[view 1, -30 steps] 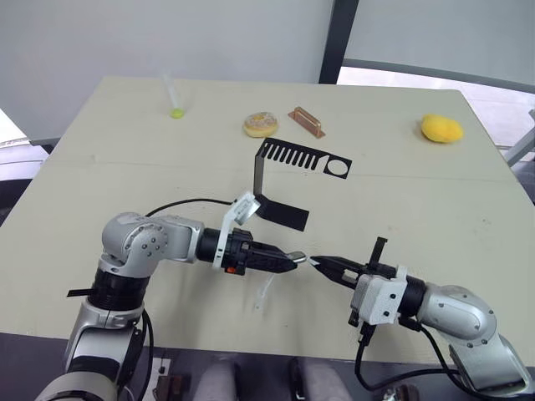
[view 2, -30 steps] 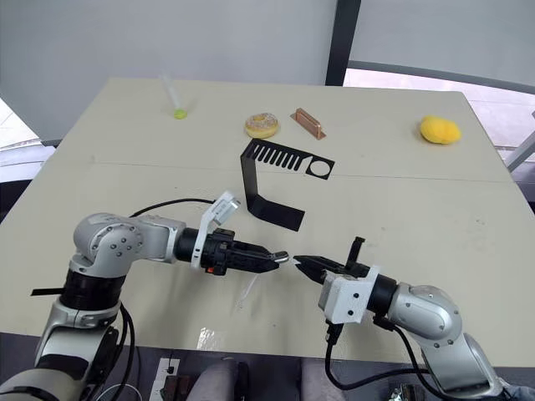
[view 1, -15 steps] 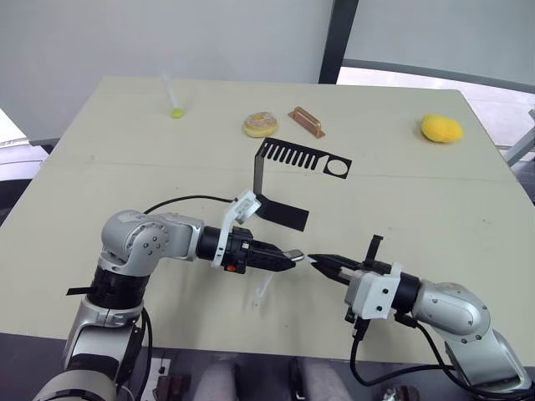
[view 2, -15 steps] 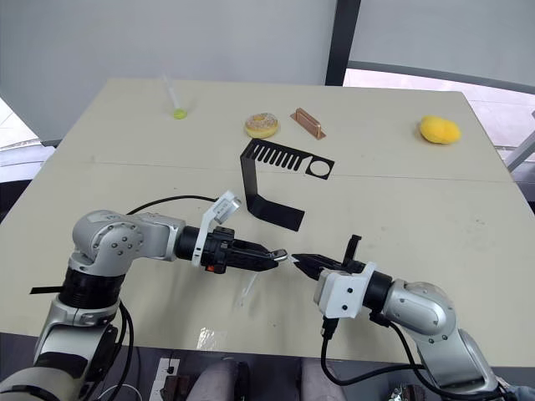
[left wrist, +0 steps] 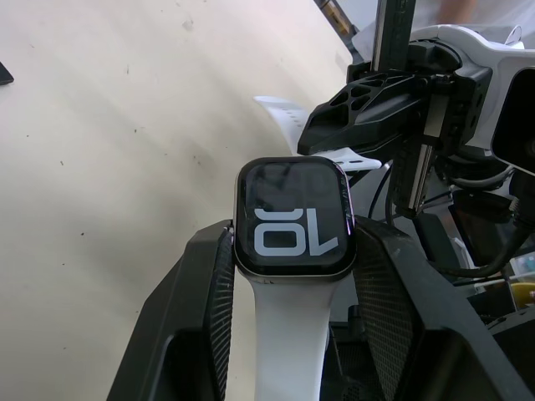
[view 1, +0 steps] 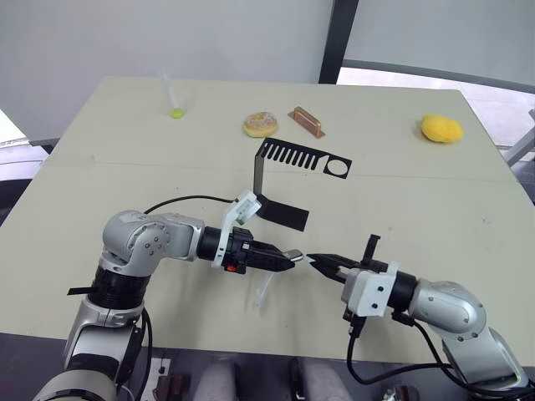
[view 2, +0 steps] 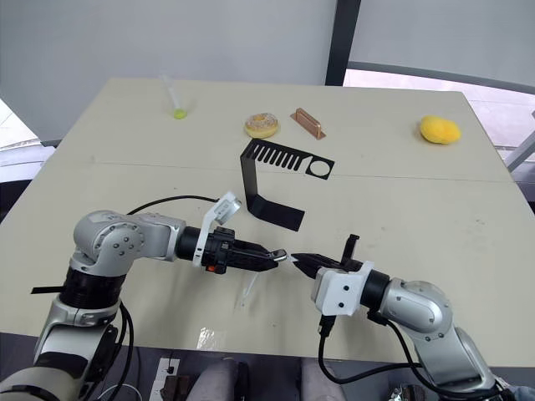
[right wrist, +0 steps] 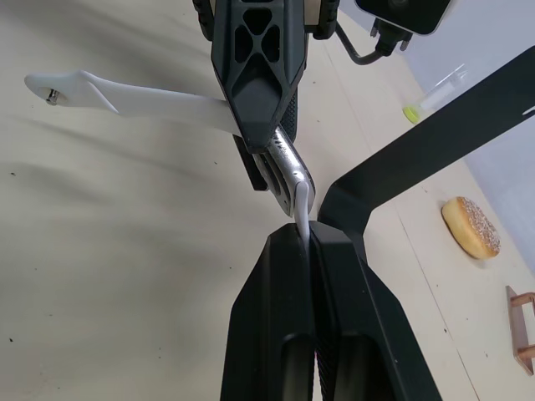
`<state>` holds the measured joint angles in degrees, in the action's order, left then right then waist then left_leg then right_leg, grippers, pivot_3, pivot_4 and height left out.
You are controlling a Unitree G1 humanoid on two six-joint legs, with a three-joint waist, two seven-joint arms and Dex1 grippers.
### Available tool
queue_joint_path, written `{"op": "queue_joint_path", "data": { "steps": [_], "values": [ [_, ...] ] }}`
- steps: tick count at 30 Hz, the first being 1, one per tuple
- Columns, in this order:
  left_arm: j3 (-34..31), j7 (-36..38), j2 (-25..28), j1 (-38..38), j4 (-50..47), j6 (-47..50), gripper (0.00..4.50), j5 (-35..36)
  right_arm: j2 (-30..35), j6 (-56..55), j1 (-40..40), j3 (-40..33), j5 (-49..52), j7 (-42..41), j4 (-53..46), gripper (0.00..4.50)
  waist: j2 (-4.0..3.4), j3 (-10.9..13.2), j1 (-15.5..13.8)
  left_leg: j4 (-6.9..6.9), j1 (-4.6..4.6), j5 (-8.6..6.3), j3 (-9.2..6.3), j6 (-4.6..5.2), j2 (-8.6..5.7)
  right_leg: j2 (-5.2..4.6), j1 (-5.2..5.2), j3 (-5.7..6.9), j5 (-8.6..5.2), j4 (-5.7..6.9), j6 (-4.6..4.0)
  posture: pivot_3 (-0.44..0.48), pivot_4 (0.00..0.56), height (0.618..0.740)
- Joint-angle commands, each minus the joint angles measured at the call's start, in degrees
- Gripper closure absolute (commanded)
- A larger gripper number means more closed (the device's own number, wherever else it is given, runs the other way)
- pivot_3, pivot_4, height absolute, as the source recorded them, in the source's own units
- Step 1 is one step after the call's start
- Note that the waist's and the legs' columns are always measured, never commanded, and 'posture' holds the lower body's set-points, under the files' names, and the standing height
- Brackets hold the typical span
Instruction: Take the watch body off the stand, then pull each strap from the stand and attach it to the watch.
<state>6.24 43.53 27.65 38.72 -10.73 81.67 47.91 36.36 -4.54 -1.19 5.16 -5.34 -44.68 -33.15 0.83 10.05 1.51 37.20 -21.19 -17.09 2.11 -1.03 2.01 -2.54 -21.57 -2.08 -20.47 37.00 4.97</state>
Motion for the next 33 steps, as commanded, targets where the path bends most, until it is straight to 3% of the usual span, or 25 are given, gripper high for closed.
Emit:
{"op": "queue_joint_path", "data": {
  "steps": [1, 33],
  "values": [
    [2.31, 1.77, -1.65, 1.14, -3.86, -0.46, 2.92, 2.31, -1.0, -0.69, 1.39, 1.59, 0.87, 0.95, -2.45, 4.5, 0.0, 0.0, 0.0, 0.0, 0.0, 0.0, 0.0, 0.0, 0.0, 0.0, 0.0, 0.0, 0.0, 0.0, 0.0, 0.0, 0.15, 0.74],
    [2.33, 1.63, -2.17, 0.77, -4.28, -0.27, 2.92, 2.52, -1.93, 0.02, 3.17, 3.09, -0.03, 0.95, -0.91, 4.5, 0.0, 0.0, 0.01, 0.0, 0.0, 0.0, 0.0, 0.0, 0.0, 0.0, 0.0, 0.0, 0.0, 0.0, 0.0, 0.0, 0.15, 0.74]
  ]
}}
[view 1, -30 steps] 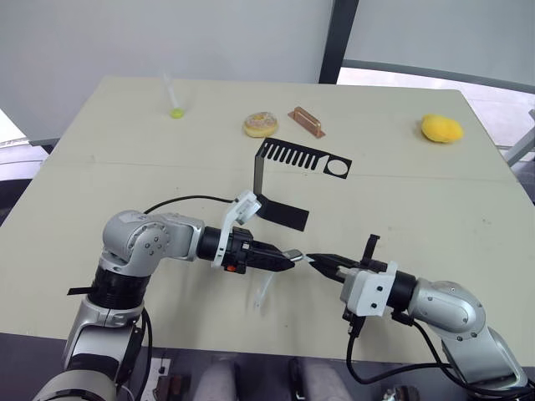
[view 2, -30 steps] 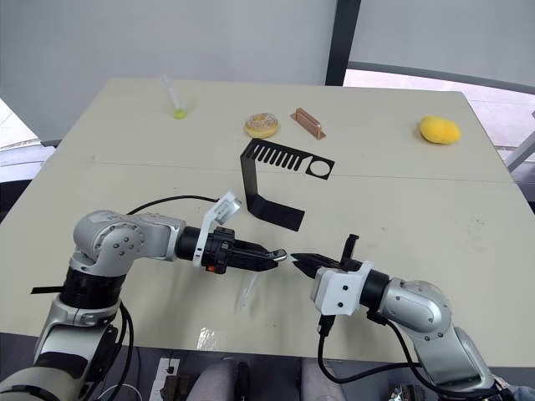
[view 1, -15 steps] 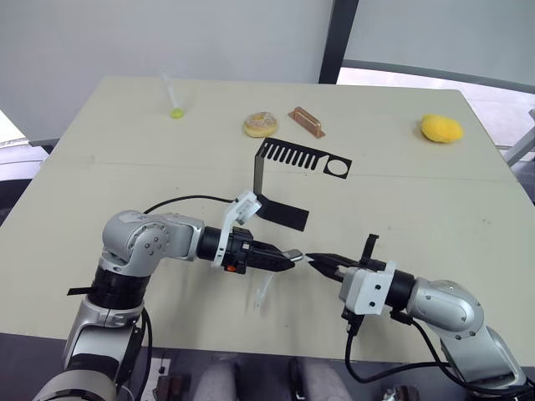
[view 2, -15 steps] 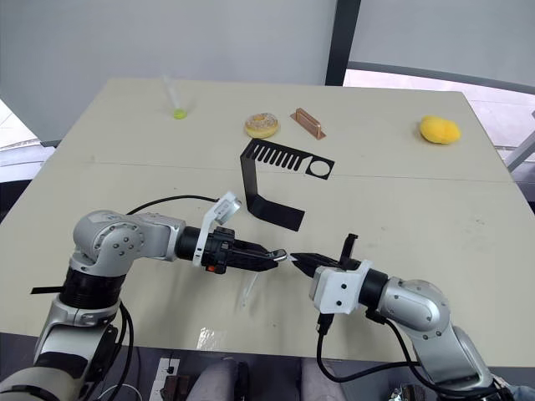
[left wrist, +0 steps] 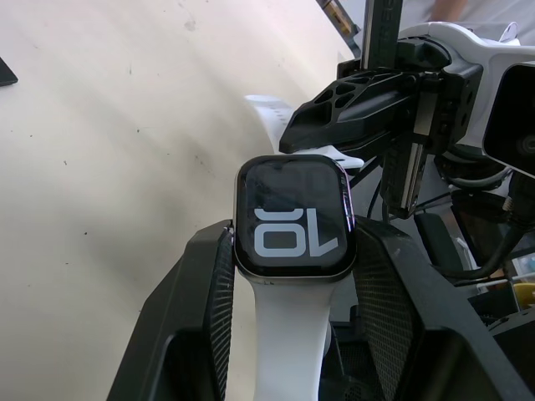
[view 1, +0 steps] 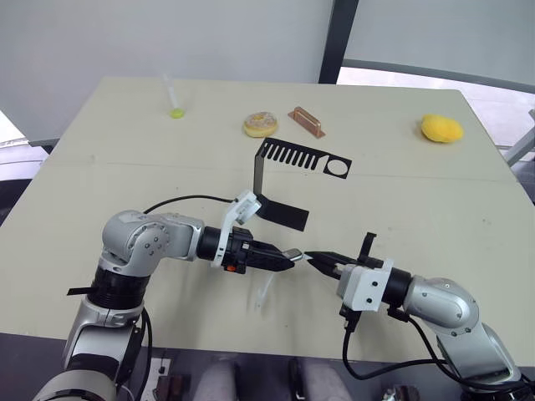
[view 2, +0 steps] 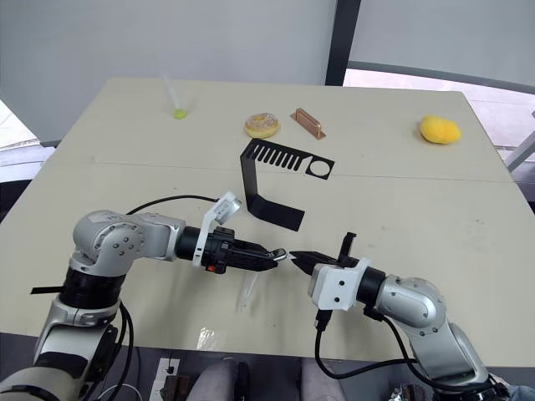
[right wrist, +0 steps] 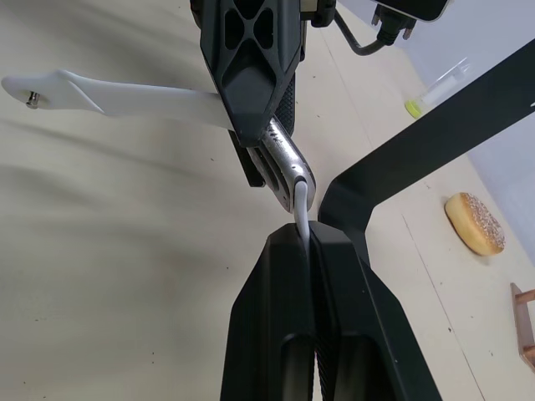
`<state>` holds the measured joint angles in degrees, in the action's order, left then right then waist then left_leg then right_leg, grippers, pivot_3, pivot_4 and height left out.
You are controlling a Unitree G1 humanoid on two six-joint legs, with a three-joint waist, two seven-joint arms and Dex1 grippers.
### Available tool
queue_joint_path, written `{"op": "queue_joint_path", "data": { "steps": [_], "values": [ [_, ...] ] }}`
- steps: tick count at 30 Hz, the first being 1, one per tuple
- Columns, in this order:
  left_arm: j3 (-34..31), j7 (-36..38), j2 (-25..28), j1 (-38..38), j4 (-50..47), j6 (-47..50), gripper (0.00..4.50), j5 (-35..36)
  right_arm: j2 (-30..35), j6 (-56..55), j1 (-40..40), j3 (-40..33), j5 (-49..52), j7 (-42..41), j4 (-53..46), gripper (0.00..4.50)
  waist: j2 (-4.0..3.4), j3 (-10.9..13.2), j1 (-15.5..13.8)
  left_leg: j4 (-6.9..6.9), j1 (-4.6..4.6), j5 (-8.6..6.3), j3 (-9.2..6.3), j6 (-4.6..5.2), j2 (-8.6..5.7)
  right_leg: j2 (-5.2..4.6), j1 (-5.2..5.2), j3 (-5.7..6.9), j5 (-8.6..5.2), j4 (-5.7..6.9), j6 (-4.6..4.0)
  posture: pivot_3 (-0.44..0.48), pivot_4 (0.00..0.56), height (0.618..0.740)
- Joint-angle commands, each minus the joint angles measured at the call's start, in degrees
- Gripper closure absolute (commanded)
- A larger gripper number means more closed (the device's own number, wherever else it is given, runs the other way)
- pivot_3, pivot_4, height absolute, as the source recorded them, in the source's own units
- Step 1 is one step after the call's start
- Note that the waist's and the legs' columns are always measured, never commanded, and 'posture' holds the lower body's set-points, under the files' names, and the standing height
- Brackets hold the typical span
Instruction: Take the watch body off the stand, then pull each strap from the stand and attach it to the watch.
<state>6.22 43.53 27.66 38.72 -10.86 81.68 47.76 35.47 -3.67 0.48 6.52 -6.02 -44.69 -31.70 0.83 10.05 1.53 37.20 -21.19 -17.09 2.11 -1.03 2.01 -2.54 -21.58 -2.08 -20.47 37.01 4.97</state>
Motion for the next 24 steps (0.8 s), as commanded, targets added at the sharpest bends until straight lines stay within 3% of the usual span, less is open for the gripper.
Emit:
{"op": "queue_joint_path", "data": {
  "steps": [1, 24],
  "values": [
    [2.38, 1.64, -2.18, 0.77, -4.14, -0.31, 2.92, 2.65, -1.1, -0.82, 1.54, 1.78, 0.6, 0.97, -2.34, 4.5, 0.0, 0.0, 0.0, 0.0, 0.0, 0.0, 0.0, 0.0, 0.0, 0.0, 0.0, 0.0, 0.0, 0.0, 0.0, 0.0, 0.15, 0.74],
    [2.44, 1.52, -2.2, 0.69, -4.27, -0.52, 2.92, 2.54, -2.08, -0.38, 2.79, 2.95, -0.39, 0.8, -1.38, 4.5, 0.0, 0.0, 0.01, 0.0, 0.0, 0.0, 0.0, 0.0, 0.0, 0.0, 0.0, 0.0, 0.0, 0.0, 0.0, 0.0, 0.15, 0.74]
  ]
}}
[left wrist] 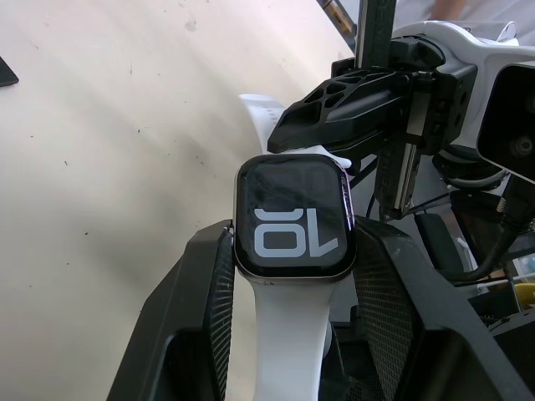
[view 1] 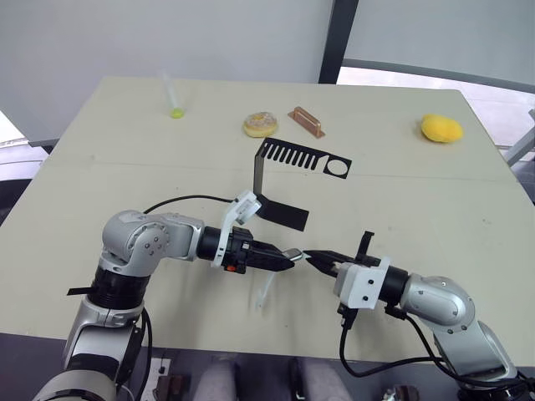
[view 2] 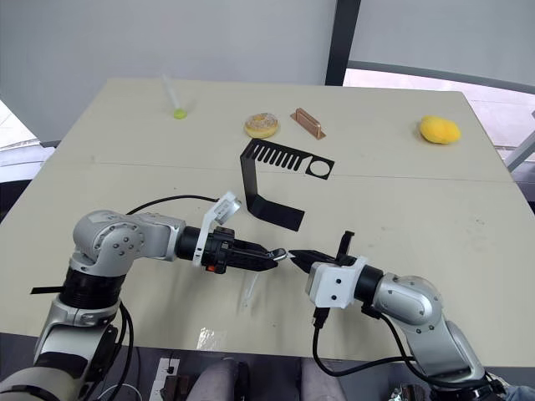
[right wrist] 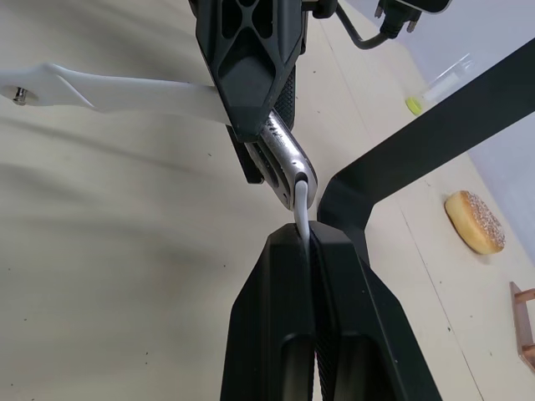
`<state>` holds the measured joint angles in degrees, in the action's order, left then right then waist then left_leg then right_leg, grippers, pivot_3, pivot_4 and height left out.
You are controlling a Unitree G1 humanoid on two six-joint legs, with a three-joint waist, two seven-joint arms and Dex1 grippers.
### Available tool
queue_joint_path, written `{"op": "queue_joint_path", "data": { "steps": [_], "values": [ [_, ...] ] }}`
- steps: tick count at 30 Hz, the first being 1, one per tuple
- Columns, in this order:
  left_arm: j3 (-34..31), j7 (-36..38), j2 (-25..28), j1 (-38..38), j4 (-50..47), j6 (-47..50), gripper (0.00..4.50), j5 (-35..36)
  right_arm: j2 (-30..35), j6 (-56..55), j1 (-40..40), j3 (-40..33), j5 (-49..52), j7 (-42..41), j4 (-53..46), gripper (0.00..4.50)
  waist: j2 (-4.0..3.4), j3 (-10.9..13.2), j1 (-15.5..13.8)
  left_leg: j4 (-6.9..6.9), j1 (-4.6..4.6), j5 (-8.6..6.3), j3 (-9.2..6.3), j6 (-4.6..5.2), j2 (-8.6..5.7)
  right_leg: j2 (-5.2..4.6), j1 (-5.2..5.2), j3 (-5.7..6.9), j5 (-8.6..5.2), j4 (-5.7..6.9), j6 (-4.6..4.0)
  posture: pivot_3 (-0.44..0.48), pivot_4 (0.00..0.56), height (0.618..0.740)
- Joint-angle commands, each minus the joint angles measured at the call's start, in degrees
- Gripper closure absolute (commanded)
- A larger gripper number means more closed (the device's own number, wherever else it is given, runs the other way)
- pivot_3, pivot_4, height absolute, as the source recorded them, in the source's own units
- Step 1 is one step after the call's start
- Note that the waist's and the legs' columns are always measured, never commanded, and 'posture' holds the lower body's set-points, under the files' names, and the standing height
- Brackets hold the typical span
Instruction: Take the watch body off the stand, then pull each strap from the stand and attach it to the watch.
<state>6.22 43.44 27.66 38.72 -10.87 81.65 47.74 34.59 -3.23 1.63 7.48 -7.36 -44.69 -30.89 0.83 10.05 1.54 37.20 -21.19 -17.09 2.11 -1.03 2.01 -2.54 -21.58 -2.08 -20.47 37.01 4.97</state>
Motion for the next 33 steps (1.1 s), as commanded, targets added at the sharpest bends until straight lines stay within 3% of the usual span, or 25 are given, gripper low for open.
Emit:
{"op": "queue_joint_path", "data": {
  "steps": [1, 33],
  "values": [
    [2.44, 1.6, -2.21, 0.7, -4.25, -0.5, 2.92, 2.54, -1.29, -0.78, 1.78, 2.08, 0.91, 0.83, -2.14, 4.5, 0.0, 0.0, 0.0, 0.0, 0.0, 0.0, 0.0, 0.0, 0.0, 0.0, 0.0, 0.0, 0.0, 0.0, 0.0, 0.0, 0.15, 0.74],
    [3.42, -3.12, -3.0, 0.66, -2.72, -3.36, 2.92, -3.04, -1.24, -1.47, 0.97, 1.19, -0.29, 0.93, -3.2, 4.5, 0.0, 0.0, -0.01, 0.0, -0.01, 0.0, 0.0, 0.0, 0.0, 0.0, 0.0, 0.0, 0.0, 0.0, 0.0, 0.0, 0.15, 0.74]
  ]
}}
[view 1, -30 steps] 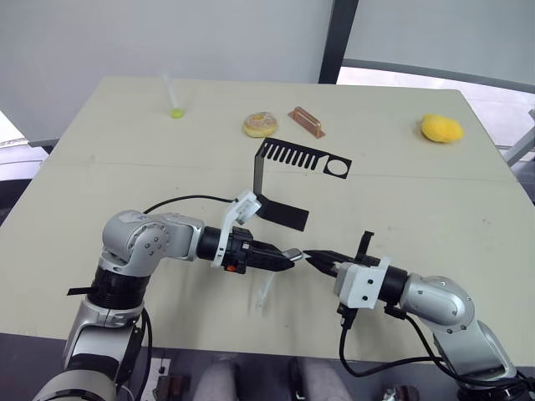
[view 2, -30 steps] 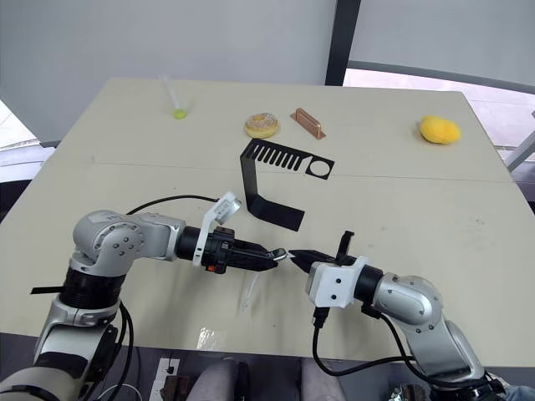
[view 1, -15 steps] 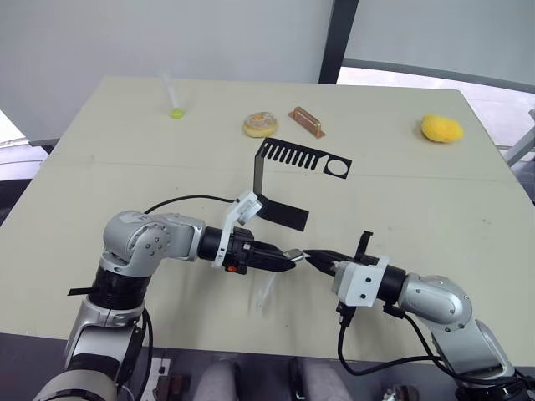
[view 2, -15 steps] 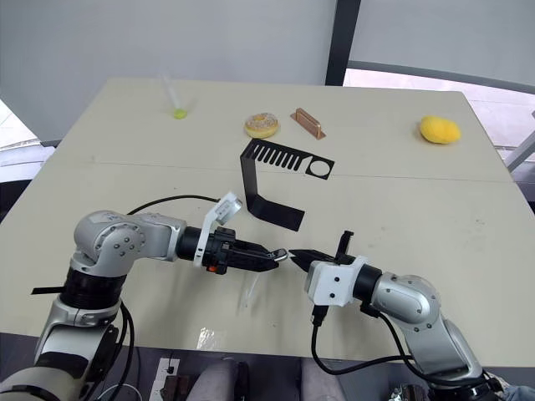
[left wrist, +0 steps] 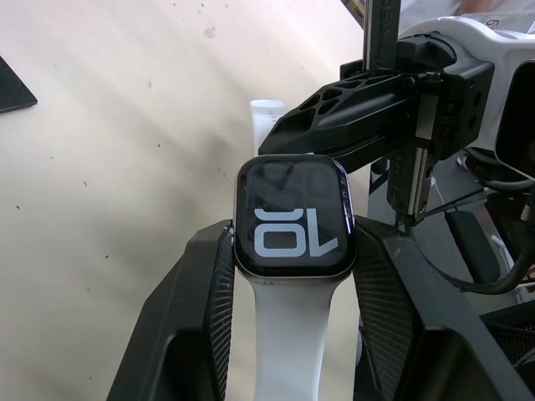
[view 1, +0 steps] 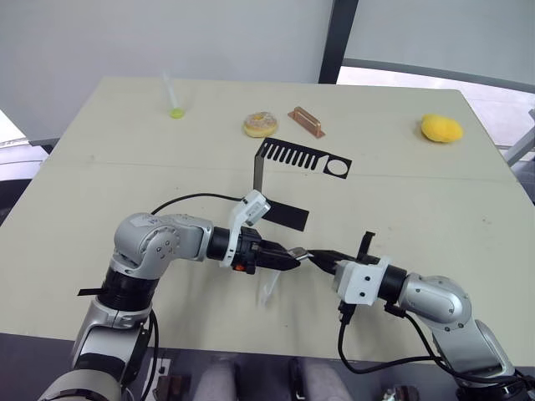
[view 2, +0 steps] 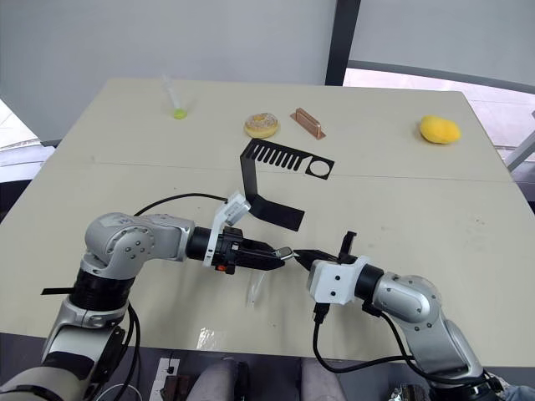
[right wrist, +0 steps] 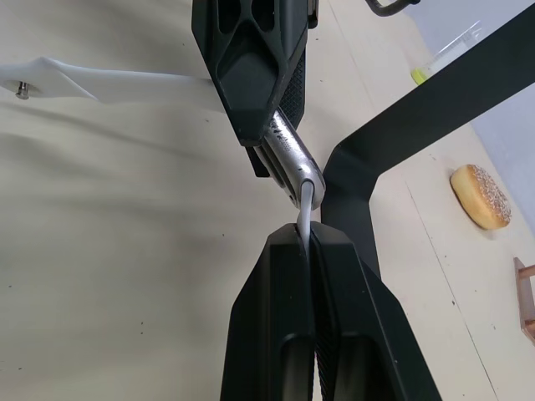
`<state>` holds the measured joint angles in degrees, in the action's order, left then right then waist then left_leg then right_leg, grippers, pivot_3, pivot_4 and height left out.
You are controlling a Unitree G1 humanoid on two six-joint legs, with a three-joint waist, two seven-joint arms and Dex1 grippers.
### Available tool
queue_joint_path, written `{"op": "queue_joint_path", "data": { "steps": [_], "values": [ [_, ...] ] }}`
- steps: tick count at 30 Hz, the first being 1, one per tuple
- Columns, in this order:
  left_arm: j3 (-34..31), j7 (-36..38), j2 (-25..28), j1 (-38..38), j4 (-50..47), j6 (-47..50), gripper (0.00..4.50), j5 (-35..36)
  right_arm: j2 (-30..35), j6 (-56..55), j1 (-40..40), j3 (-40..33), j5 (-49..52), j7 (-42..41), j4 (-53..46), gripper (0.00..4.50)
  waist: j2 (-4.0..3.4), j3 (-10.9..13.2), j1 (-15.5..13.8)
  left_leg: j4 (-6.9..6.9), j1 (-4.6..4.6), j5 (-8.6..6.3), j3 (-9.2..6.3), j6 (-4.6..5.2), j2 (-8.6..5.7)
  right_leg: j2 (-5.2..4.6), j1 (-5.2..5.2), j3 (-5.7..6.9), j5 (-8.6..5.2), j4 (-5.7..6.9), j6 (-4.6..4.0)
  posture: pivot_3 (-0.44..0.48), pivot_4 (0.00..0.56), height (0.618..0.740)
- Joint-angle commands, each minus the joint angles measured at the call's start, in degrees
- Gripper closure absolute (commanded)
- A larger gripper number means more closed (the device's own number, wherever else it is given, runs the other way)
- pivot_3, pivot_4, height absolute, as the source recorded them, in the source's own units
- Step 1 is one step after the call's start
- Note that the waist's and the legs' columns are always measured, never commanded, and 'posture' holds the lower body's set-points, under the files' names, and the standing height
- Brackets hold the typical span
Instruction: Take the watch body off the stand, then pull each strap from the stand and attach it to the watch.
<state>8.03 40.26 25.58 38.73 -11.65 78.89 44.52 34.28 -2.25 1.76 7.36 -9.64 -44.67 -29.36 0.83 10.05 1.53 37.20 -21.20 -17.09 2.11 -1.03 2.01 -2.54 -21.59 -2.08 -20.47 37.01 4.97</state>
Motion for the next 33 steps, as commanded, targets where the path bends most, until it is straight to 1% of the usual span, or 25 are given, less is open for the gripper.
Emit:
{"op": "queue_joint_path", "data": {
  "steps": [1, 4, 7, 8, 9, 10, 11, 13, 14, 15, 16, 18, 19, 20, 22, 25, 28, 32, 33],
  "values": [
    [1.5, 0.69, -0.74, 0.57, -2.13, -1.1, 2.92, 0.44, -0.96, -1.96, 0.6, 1.08, 2.23, 0.92, -4.85, 4.5, 0.0, 0.0, 0.0, 0.0, 0.0, 0.0, 0.0, 0.0, 0.0, 0.0, 0.0, 0.0, 0.0, 0.0, 0.0, 0.0, 0.15, 0.74],
    [1.06, 3.96, 0.86, 0.07, -3.2, -3.21, 2.92, 1.39, -0.62, 1.09, -1.27, -0.95, 4.52, 0.31, -5.81, 4.5, 0.0, 0.0, 0.0, 0.0, 0.0, 0.0, 0.0, 0.0, 0.0, 0.01, 0.0, 0.0, 0.0, 0.0, 0.0, 0.0, 0.15, 0.74],
    [1.53, 8.25, 3.5, -1.04, -4.53, -7.23, 2.92, 1.16, 1.43, 1.95, -3.9, -3.0, 5.9, -1.02, -6.03, 3.52, 0.0, 0.0, -0.01, -0.02, 0.0, 0.0, 0.0, -0.01, 0.01, 0.0, 0.0, 0.01, 0.0, -0.01, 0.0, 0.0, 0.15, 0.74],
    [1.17, 10.05, 4.42, -1.61, -4.75, -9.39, 2.92, 0.98, 2.59, 0.93, -4.96, -4.2, 5.98, -1.26, -5.88, 3.09, 0.0, 0.0, -0.01, -0.01, 0.0, 0.0, 0.0, -0.02, 0.01, 0.0, 0.0, 0.0, 0.0, 0.0, 0.0, 0.0, 0.15, 0.74],
    [0.9, 12.49, 5.28, -2.38, -5.02, -13.02, 2.92, 0.28, 3.72, 0.04, -6.03, -5.45, 6.18, -1.36, -5.86, 2.57, 0.0, 0.0, -0.01, -0.01, -0.01, 0.0, 0.01, -0.02, 0.0, -0.01, 0.0, 0.0, 0.0, -0.02, 0.0, 0.0, 0.15, 0.74],
    [0.89, 15.13, 6.07, -3.35, -5.22, -18.59, 2.92, -1.57, 4.74, -1.05, -7.17, -6.85, 6.39, -1.31, -5.86, 2.1, 0.0, 0.0, 0.01, -0.02, 0.0, 0.0, 0.01, -0.02, 0.0, -0.01, 0.0, 0.0, 0.0, -0.03, 0.0, 0.0, 0.15, 0.74],
    [1.82, 18.29, 7.66, -4.56, -4.98, -26.29, 2.92, -5.22, 5.87, -2.15, -8.73, -8.69, 7.37, -1.7, -5.95, 1.66, -0.01, 0.0, -0.01, -0.02, 0.0, 0.0, 0.03, -0.02, 0.0, -0.01, 0.0, 0.0, 0.0, -0.05, 0.0, 0.0, 0.15, 0.74],
    [3.33, 26.2, 9.71, -7.44, -2.66, -47.98, 2.92, -14.14, 7.38, -4.34, -12.54, -13.01, 10.55, -2.56, -6.01, 0.57, -0.01, 0.0, 0.01, -0.05, 0.02, 0.01, 0.07, -0.04, 0.01, 0.0, 0.01, 0.0, -0.01, -0.1, -0.03, 0.0, 0.15, 0.74],
    [3.64, 29.43, 10.08, -8.51, -0.24, -59.07, 2.92, -18.22, 7.82, -5.51, -14.73, -15.34, 12.87, -3.24, -6.01, 0.12, -0.01, 0.0, -0.08, -0.08, 0.03, 0.01, 0.1, -0.05, 0.02, 0.01, 0.01, -0.01, -0.02, -0.1, -0.04, 0.0, 0.15, 0.74],
    [3.12, 31.52, 9.51, -9.18, 2.88, -69.65, 2.92, -21.26, 8.01, -6.29, -16.95, -17.61, 15.42, -3.94, -6.11, 0.05, -0.02, -0.01, -0.11, -0.1, 0.04, 0.02, 0.12, -0.06, 0.02, 0.01, 0.03, 0.0, -0.03, -0.14, -0.06, 0.0, 0.15, 0.74],
    [2.42, 32.7, 8.74, -9.55, 5.55, -76.64, 2.92, -22.81, 7.83, -7.0, -18.69, -19.46, 17.43, -4.13, -6.13, 0.05, -0.02, -0.01, -0.17, -0.1, 0.06, 0.02, 0.15, -0.05, 0.01, 0.01, 0.04, 0.0, -0.03, -0.15, -0.06, 0.0, 0.15, 0.74],
    [0.14, 33.8, 6.51, -9.28, 10.27, -88.02, 2.92, -23.84, 6.88, -7.7, -21.8, -23.01, 22.62, -4.67, -6.08, 0.05, -0.01, 0.0, -0.29, -0.05, 0.03, -0.01, 0.18, 0.0, 0.02, 0.0, 0.07, -0.01, -0.03, -0.19, -0.06, 0.0, 0.15, 0.74],
    [-0.57, 35.53, 6.17, -8.99, 12.19, -93.58, 2.92, -24.02, 6.35, -8.58, -23.29, -25.21, 24.65, -4.84, -5.69, 0.05, 0.0, 0.0, -0.34, -0.02, 0.02, -0.11, 0.19, 0.18, 0.01, -0.02, 0.08, -0.03, -0.02, -0.19, -0.04, 0.0, 0.15, 0.74],
    [-1.23, 37.03, 6.33, -8.6, 14.39, -99.52, 2.92, -24.8, 5.43, -7.94, -25.06, -28.15, 27.49, -4.39, -5.53, 0.05, 0.01, 0.0, -0.38, -0.02, 0.01, -0.19, 0.18, 0.34, 0.01, -0.03, 0.08, -0.04, -0.02, -0.18, -0.04, 0.0, 0.15, 0.74],
    [-2.25, 39.31, 7.02, -8.26, 17.37, -106.6, 2.92, -25.0, 4.87, -4.89, -28.78, -33.26, 34.39, -4.85, -6.46, 0.05, 0.0, 0.0, -0.36, -0.03, 0.01, -0.25, 0.18, 0.44, 0.02, -0.03, 0.09, -0.05, -0.01, -0.19, -0.02, 0.0, 0.15, 0.74],
    [-2.87, 40.4, 8.18, -8.42, 19.48, -112.19, 2.92, -25.11, 4.01, -3.62, -32.58, -37.59, 38.15, -4.71, -7.92, 0.05, 0.0, 0.0, -0.17, -0.06, 0.03, -0.29, 0.18, 0.5, 0.07, -0.01, 0.09, -0.05, -0.01, -0.17, -0.02, 0.0, 0.15, 0.74],
    [-2.83, 40.03, 9.32, -9.4, 19.07, -114.7, 2.92, -25.64, 3.04, -3.98, -35.09, -39.99, 38.93, -4.71, -8.74, 0.05, -0.01, 0.0, 0.09, -0.07, 0.05, -0.29, 0.18, 0.51, 0.11, 0.01, 0.09, -0.06, -0.01, -0.13, -0.01, 0.0, 0.15, 0.74],
    [-2.07, 37.81, 10.29, -10.89, 16.59, -109.7, 2.92, -25.61, 2.4, -3.1, -34.93, -40.11, 39.62, -3.56, -9.65, 0.05, -0.01, -0.01, 0.09, -0.07, 0.09, -0.3, 0.19, 0.51, 0.12, 0.01, 0.09, -0.09, -0.01, -0.09, -0.02, 0.0, 0.15, 0.74],
    [-1.78, 36.96, 10.24, -11.22, 15.53, -107.19, 2.92, -25.32, 2.39, -2.53, -34.69, -39.79, 40.17, -3.52, -9.96, 0.05, -0.01, -0.01, 0.05, -0.06, 0.08, -0.3, 0.17, 0.52, 0.13, 0.01, 0.09, -0.08, -0.01, -0.09, -0.02, 0.0, 0.15, 0.74]
  ]
}}
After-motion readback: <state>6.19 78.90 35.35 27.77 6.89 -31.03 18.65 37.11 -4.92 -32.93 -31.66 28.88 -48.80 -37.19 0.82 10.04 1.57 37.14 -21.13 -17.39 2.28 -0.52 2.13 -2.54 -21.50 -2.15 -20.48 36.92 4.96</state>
